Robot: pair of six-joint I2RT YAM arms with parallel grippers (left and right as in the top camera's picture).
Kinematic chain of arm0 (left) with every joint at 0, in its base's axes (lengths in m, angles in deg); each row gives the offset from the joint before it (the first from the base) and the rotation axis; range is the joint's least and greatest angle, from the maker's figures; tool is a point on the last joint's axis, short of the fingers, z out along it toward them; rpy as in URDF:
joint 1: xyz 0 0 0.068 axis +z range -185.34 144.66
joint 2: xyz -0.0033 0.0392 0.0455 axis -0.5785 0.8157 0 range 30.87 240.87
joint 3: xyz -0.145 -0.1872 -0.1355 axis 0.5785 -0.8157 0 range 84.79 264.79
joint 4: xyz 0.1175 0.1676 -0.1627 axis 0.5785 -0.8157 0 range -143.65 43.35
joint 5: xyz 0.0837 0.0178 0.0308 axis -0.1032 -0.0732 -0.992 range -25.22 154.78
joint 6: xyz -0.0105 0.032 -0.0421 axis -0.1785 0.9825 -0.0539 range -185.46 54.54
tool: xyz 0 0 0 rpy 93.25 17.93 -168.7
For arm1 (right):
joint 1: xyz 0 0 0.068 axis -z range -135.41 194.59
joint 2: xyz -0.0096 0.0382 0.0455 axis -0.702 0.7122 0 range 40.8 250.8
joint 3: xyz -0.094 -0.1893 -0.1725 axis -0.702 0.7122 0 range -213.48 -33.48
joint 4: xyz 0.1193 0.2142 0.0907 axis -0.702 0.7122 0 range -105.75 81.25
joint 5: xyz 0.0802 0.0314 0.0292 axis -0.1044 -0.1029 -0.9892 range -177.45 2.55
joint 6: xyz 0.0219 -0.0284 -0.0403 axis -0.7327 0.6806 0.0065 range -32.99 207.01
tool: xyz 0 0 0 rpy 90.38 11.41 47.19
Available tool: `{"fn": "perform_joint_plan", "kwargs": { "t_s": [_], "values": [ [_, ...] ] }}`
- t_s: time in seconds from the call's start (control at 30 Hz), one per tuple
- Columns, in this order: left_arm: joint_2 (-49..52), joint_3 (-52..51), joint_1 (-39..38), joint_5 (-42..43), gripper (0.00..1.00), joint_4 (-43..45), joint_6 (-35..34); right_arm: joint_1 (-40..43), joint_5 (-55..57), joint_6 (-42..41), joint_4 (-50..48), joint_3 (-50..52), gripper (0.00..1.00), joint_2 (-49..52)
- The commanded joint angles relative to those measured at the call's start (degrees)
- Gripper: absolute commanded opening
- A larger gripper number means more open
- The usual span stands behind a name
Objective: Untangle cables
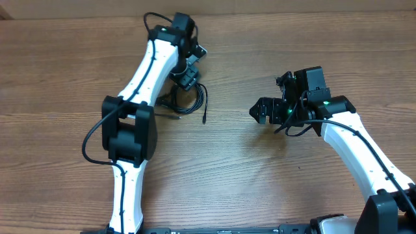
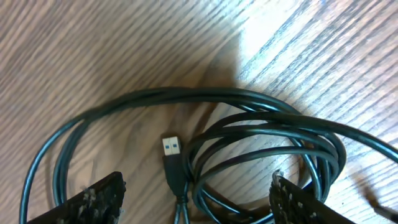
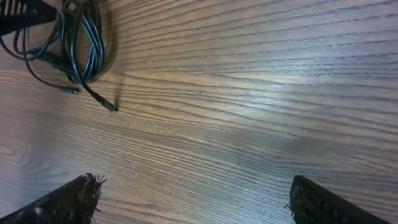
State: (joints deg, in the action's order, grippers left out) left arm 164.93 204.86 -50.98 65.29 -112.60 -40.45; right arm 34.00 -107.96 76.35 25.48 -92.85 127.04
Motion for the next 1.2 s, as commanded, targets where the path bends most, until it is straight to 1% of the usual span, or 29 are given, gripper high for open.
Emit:
{"fn": "perform_joint_plan", "kwargs": {
  "t_s": [0.0,0.2,0.37,0.53,0.6,0.97,1.03,1.1,1.13,1.17],
  "values": [
    [0.59,0.44,0.55,4.92,0.76,0.48,4.70,-0.07,0.57,0.20,-0.15,-1.73,0.96,-0.22],
    [0.63,-1.29,1.16,5.20,0.76,1.38,5.90,-0.07,0.57,0.17,-0.15,-1.73,0.96,-0.22],
    [0.63,-5.25,1.16,5.27,0.76,2.51,8.07,-0.07,0.57,0.17,0.04,-1.73,0.96,-0.22],
    [0.63,-8.26,1.27,4.39,0.78,5.70,8.02,-0.07,0.57,0.17,0.48,-1.73,0.96,-0.22],
    [0.63,-8.61,1.29,4.37,0.82,6.60,8.00,-0.07,0.57,0.17,0.66,-1.73,0.96,-0.22],
    [0.63,-10.08,1.38,4.22,0.80,9.92,5.46,-0.07,0.57,0.17,1.14,-1.73,0.96,-0.22],
    [0.63,-10.93,1.38,4.22,0.76,10.43,4.92,-0.07,0.57,0.17,1.09,-1.73,0.96,-0.22],
    [0.63,-11.85,1.38,4.22,0.69,10.47,4.87,-0.07,0.57,0.17,1.14,-1.73,0.96,-0.22],
    [0.63,-11.98,1.38,4.15,0.60,10.38,4.52,-0.07,0.57,0.17,1.14,-1.73,0.96,-0.22],
    [0.63,-11.98,1.38,4.13,0.48,10.27,4.50,-0.07,0.57,0.17,1.14,-1.73,0.96,-0.22]
  ]
}}
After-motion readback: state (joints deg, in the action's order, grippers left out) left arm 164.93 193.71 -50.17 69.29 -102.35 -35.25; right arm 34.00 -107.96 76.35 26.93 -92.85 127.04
